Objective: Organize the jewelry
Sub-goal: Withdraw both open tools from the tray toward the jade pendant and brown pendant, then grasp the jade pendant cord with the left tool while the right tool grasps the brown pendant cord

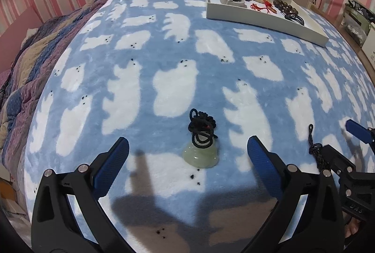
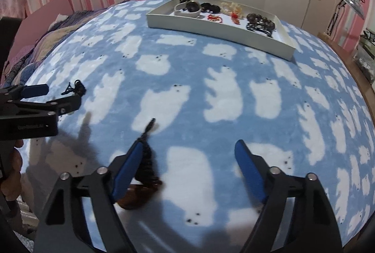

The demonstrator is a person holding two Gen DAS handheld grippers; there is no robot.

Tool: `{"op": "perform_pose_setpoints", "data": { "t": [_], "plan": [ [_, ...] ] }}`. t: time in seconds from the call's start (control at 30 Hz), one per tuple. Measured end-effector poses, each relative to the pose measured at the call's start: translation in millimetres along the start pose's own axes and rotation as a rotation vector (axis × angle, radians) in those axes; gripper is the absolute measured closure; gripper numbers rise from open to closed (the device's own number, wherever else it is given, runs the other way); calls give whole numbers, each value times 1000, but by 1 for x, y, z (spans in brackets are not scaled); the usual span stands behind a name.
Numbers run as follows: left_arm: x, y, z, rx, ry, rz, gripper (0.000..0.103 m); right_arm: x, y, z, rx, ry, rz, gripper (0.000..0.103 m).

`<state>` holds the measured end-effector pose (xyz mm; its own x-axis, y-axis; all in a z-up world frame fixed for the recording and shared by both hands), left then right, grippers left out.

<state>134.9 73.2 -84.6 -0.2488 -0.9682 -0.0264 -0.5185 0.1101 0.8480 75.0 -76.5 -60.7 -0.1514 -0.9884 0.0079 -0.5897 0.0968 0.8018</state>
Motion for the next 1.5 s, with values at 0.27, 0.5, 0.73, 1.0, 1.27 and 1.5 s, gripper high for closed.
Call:
{"op": "perform_pose_setpoints", "data": {
  "t": [0.27,0.5,0.73,1.0,1.27,1.5],
  "plan": [
    [-2,-2,-4,-14,-8,34,9,-10,-4,0,-59,22,-52,44],
    [2,-9,-3,-43,-30,38,27,-14,-11,-2,-93,25,-91,79],
    [0,-14,-12,-64,-29,39,44,-14,-16,-11,-90,20,-126,90],
    [2,-17,-16,-79,-28,40,75,-12,-19,-15,-91,16,-142,91],
    [5,-15,-17,-83,-24,26,82,-4,-23,-23,-86,5,-148,91],
    [13,-11,-27,-69,-18,31,82,11,-21,-39,-49,-25,-149,92]
  ]
}}
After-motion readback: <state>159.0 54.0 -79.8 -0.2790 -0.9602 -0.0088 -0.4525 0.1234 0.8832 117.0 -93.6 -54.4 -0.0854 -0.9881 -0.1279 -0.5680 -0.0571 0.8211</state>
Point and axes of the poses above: each gripper's, at about its wrist camera, not at the fingertips, and y roughly against the way its jaws point, x to its right, z to its underside, the point moved 3 cm from there along -y, roughly the way its jaws point, and after that the axes turned 1 degree about z, right-handed, at the moved point
